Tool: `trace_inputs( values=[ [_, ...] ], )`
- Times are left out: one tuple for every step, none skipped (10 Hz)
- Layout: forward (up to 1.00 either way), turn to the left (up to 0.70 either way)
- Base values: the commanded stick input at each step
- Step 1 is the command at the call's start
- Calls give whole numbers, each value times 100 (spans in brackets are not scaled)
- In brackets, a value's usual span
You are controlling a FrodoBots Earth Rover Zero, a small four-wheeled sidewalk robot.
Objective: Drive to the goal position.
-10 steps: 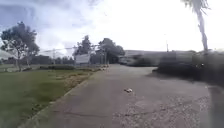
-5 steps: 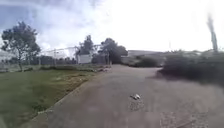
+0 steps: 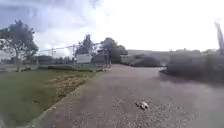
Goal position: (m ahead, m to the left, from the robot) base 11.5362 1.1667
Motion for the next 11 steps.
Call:
trace_inputs(
  values=[
    [70,-31],
    [70,0],
    [70,0],
    [70,0],
    [70,0],
    [70,0],
    [70,-31],
    [70,-31],
    [70,-31],
    [70,-31],
    [70,-31]
  ],
)
